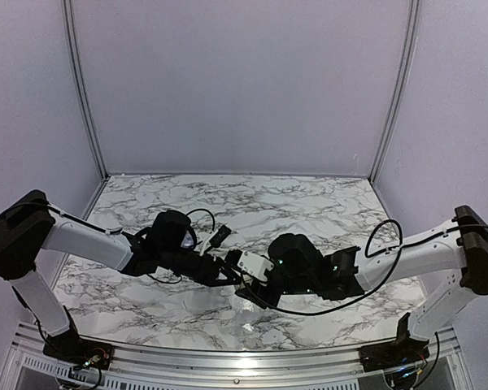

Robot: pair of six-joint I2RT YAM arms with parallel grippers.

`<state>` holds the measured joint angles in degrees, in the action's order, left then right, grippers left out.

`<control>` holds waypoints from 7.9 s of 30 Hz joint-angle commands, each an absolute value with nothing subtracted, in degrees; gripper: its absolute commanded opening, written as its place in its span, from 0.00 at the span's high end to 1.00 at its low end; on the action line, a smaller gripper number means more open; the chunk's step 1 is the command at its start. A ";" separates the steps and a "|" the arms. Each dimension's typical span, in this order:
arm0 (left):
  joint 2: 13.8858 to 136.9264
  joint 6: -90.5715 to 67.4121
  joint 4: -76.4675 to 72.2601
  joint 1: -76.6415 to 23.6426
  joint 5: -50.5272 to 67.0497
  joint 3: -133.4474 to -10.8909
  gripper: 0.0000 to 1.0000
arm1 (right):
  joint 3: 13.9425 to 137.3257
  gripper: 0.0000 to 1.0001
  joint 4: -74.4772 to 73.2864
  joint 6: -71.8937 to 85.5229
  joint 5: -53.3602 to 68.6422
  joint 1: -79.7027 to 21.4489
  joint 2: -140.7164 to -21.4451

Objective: Insert the wireless bluetooth earbuds into the charging case
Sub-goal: Pass from the right arm to the left, then pass from the left arm to the right, then pass from the right arm to the left, then pass from the left arm to the right, then open the charging case, then pass from the right arm to the left

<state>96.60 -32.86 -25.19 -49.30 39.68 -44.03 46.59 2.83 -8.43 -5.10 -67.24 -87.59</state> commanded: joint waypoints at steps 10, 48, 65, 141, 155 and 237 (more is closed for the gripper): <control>99.60 -34.06 -28.53 -51.15 41.56 -47.55 0.58 | 49.48 0.57 3.80 -9.01 -7.36 -68.19 -86.88; 73.49 -9.66 -28.83 -52.98 37.48 -35.94 0.88 | 41.31 0.19 12.73 3.71 36.02 -56.50 -69.38; 72.29 -7.00 -29.25 -58.00 32.58 -36.75 0.88 | 45.67 0.53 16.28 6.55 42.34 -56.57 -76.96; 72.56 -3.82 -21.89 -59.77 33.87 -38.42 0.75 | 50.01 1.00 6.82 -2.81 37.09 -59.59 -77.76; 70.58 -3.69 -21.80 -59.68 33.58 -37.88 0.92 | 48.35 0.56 6.64 -1.15 38.01 -58.13 -77.78; 60.26 -5.36 -30.97 -56.29 28.31 -31.86 0.40 | 44.68 1.00 23.36 4.88 41.53 -55.93 -73.69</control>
<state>58.74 -7.68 -27.62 -54.02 25.89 -30.22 44.27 16.58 2.09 42.48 -56.21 -74.85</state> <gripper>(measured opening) 0.614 0.231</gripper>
